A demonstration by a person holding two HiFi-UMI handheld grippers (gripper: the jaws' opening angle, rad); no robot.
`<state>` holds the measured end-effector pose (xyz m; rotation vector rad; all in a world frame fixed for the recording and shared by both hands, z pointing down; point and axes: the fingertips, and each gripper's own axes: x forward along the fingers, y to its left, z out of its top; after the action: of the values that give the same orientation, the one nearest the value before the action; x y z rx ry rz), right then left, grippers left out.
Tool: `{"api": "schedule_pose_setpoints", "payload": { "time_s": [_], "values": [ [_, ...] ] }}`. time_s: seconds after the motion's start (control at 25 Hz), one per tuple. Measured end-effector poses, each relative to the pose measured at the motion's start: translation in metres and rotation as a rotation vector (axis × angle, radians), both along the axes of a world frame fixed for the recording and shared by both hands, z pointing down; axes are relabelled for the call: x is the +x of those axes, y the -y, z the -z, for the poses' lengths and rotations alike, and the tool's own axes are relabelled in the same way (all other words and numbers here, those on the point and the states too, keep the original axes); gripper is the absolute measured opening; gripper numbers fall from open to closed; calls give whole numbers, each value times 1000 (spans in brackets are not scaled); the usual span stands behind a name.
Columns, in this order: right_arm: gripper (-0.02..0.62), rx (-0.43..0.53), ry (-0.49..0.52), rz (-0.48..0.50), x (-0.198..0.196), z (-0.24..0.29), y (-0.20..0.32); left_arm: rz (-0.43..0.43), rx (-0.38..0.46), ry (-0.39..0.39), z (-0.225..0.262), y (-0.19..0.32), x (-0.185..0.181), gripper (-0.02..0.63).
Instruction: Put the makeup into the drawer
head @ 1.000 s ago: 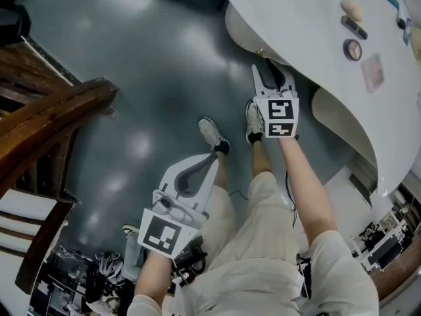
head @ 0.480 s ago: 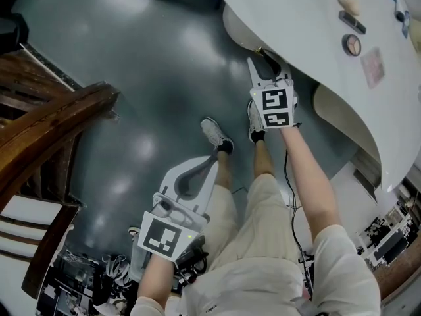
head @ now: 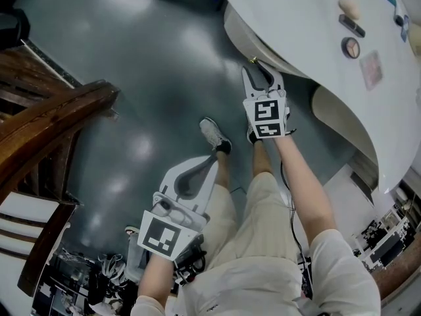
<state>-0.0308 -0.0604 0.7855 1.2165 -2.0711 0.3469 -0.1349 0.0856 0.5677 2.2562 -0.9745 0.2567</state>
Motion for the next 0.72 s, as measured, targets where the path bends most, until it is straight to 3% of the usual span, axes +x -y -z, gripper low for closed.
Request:
{"api": "schedule_pose_setpoints", "payload": {
  "time_s": [0.72],
  "values": [
    [141, -10, 16, 29, -72, 0, -94, 51, 15, 14, 15, -17, -23, 9]
  ]
}}
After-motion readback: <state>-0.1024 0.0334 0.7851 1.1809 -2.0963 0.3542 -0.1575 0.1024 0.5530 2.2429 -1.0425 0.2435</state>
